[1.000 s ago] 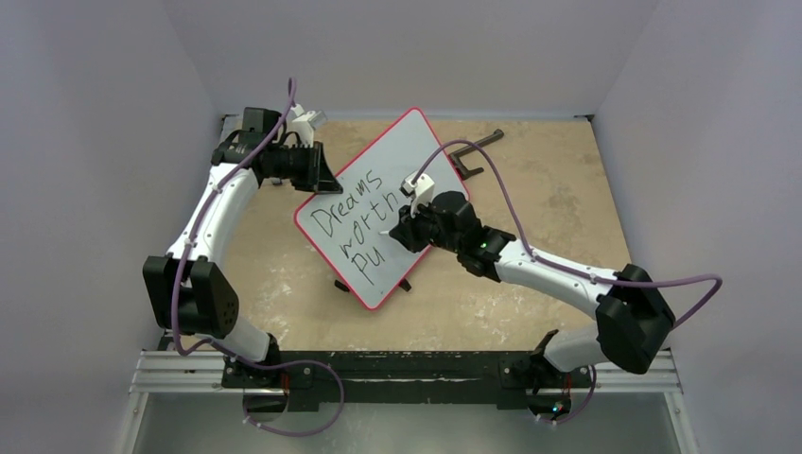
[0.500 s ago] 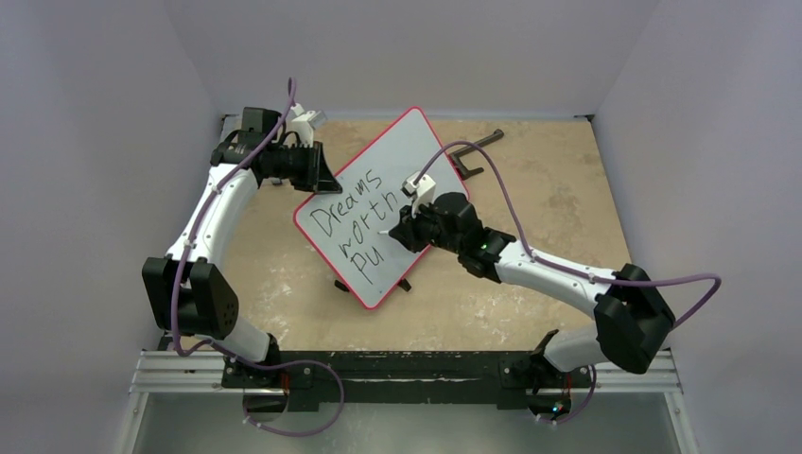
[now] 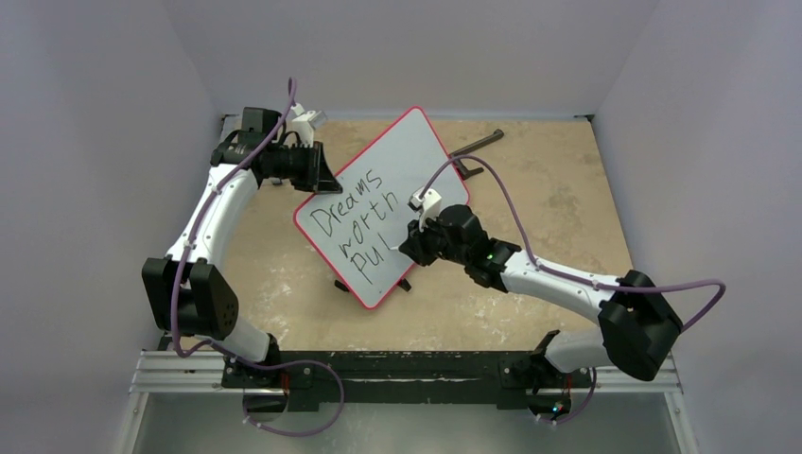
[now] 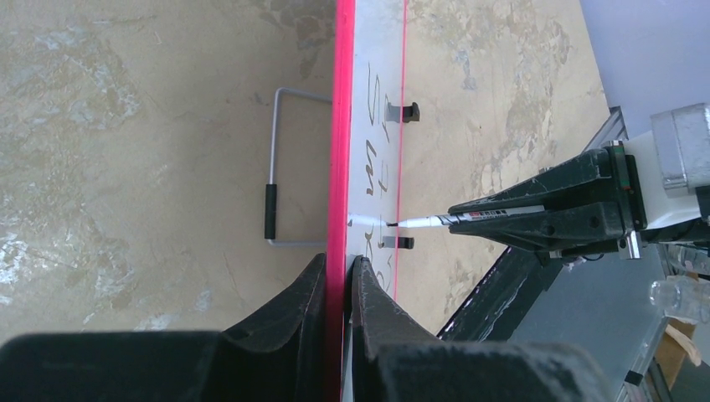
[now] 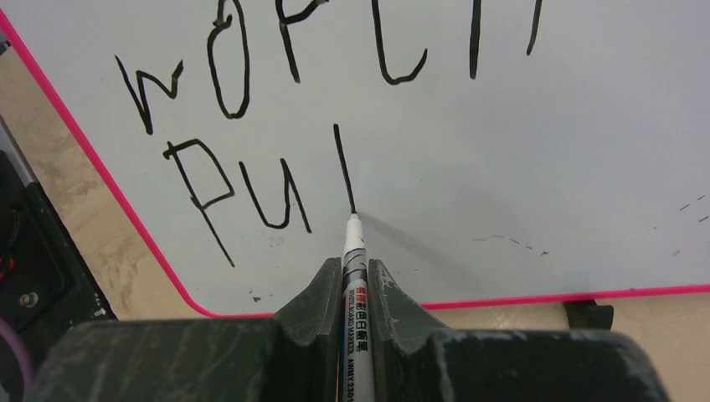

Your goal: Write a sentence on the whiteboard

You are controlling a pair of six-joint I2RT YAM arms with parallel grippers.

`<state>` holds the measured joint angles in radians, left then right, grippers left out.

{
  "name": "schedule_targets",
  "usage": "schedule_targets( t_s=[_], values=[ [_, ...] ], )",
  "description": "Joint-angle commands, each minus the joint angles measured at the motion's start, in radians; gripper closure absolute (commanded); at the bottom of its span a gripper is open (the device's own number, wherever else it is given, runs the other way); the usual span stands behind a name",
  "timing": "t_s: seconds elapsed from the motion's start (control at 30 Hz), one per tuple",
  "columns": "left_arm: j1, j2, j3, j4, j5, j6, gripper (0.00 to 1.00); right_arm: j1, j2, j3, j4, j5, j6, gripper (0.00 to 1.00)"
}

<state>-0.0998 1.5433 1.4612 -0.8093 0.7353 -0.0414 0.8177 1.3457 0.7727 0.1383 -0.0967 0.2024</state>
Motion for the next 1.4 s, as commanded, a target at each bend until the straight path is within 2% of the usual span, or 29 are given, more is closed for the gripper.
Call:
schedule_targets(
  t_s=[0.0, 0.2, 0.57, 0.87, 1.37],
  values=[
    [0.002, -0.053, 0.013, 0.051, -0.064, 0.028, 1.0, 0.0, -0.02, -0.024, -0.015, -0.007, 0.02, 1.0],
    [0.002, -0.053, 0.011, 0.05, -0.069, 0.03, 1.0, 0.0, -0.009, -0.007, -0.018, -0.012, 0.018, 1.0],
    [0.002, -0.057, 0.013, 0.048, -0.067, 0.031, 1.0, -0.001, 0.044, 0.123, -0.027, -0.03, -0.004, 1.0],
    [0.002, -0.058, 0.013, 0.048, -0.068, 0.032, 1.0, -0.009, 0.101, 0.2, -0.048, 0.026, -0.019, 1.0],
    [0.001, -0.058, 0.013, 0.047, -0.069, 0.032, 1.0, -0.027, 0.093, 0.229, -0.062, 0.076, -0.024, 1.0]
  ],
)
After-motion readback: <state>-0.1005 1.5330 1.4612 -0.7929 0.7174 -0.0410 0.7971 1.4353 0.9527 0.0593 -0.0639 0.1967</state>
